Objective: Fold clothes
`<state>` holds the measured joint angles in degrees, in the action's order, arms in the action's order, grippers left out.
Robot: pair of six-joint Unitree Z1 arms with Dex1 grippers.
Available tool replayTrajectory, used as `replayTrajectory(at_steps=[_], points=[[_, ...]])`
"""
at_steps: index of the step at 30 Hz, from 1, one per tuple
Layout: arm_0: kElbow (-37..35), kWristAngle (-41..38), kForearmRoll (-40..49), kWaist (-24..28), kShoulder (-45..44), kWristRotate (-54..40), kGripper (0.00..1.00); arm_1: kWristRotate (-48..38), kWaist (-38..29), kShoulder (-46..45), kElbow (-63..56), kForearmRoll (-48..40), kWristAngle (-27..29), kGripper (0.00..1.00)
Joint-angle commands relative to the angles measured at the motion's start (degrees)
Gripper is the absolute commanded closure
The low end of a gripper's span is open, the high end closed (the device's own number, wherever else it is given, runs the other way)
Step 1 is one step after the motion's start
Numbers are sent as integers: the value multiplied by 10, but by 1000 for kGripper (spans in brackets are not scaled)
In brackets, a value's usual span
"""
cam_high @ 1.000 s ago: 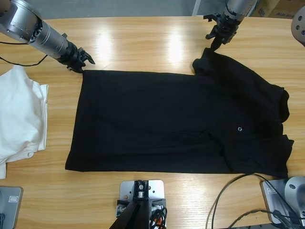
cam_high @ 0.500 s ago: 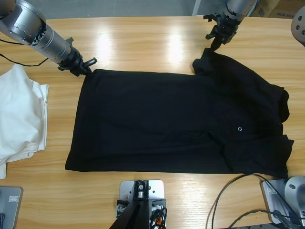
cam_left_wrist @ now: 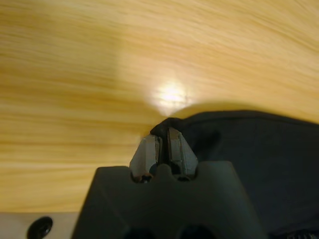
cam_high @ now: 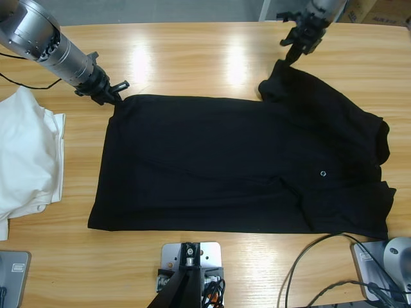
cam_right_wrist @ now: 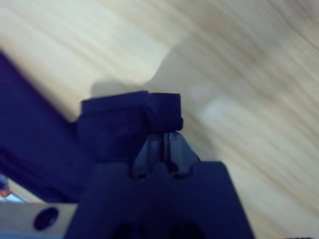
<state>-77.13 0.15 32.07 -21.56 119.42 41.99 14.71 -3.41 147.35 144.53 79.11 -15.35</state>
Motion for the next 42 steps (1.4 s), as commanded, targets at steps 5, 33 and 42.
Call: replayTrajectory(at_steps=[5, 33, 42], points=[[63, 6, 26, -13, -73, -17, 1000, -23, -9, -152, -208, 18, -8, 1000], [185, 13, 26, -89, -166, 15, 1000, -111, 6, -431, -702, -43, 0, 1000], [273, 17, 25, -89, -235, 10, 1000, -105, 53, -424, -733, -37, 28, 1000]])
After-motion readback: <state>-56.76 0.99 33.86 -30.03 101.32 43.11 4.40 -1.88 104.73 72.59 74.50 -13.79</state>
